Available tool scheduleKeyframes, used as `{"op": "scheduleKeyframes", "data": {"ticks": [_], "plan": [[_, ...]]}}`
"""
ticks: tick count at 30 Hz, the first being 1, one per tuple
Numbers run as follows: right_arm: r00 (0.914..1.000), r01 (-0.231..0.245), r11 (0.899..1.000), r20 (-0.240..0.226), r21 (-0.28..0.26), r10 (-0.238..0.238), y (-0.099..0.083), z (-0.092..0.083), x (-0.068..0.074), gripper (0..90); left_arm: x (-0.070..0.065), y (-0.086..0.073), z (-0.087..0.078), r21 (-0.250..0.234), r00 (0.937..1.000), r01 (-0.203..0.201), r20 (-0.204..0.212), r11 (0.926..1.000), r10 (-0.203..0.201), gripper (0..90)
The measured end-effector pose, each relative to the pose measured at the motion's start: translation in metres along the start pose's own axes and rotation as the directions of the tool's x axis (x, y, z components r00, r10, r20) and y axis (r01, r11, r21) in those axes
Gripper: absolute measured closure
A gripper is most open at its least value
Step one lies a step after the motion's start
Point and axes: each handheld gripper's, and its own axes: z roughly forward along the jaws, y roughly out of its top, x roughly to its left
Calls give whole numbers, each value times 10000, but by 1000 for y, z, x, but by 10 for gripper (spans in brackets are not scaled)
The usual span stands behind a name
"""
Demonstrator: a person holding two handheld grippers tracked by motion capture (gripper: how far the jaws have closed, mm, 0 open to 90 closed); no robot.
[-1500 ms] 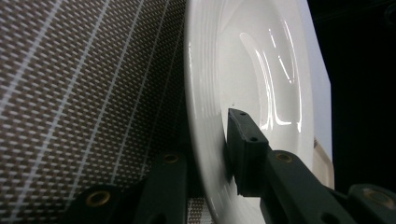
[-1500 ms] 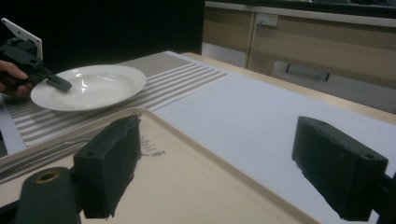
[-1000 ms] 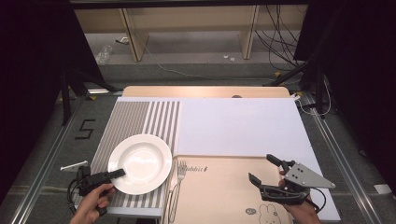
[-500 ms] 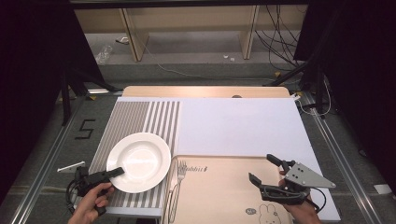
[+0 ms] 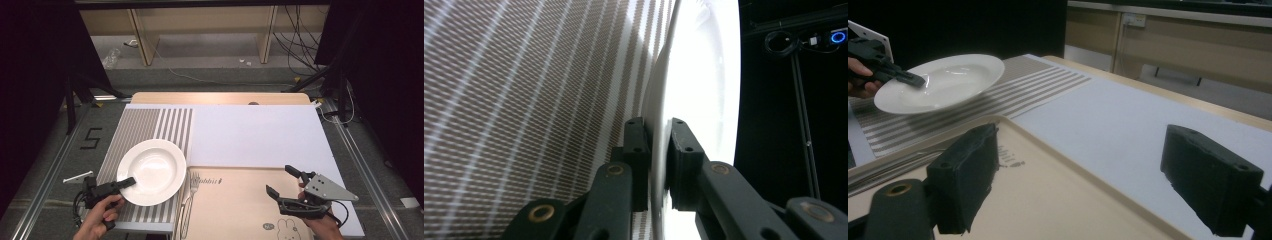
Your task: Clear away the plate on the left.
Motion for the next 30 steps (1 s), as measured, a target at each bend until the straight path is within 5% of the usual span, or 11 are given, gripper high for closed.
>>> {"op": "scheduleKeyframes", "data": {"ticks": [17, 30], "plan": [[10000, 22, 10000, 19, 28, -22, 0, 0, 0, 163, -24, -21, 23, 912, 9965, -250, 812, 9955, 176, 809], [10000, -36, 10000, 2, -20, 36, 0, 0, 0, 163, -36, -37, 43, 1871, 9935, -502, 1099, 9811, 299, 808]]}}
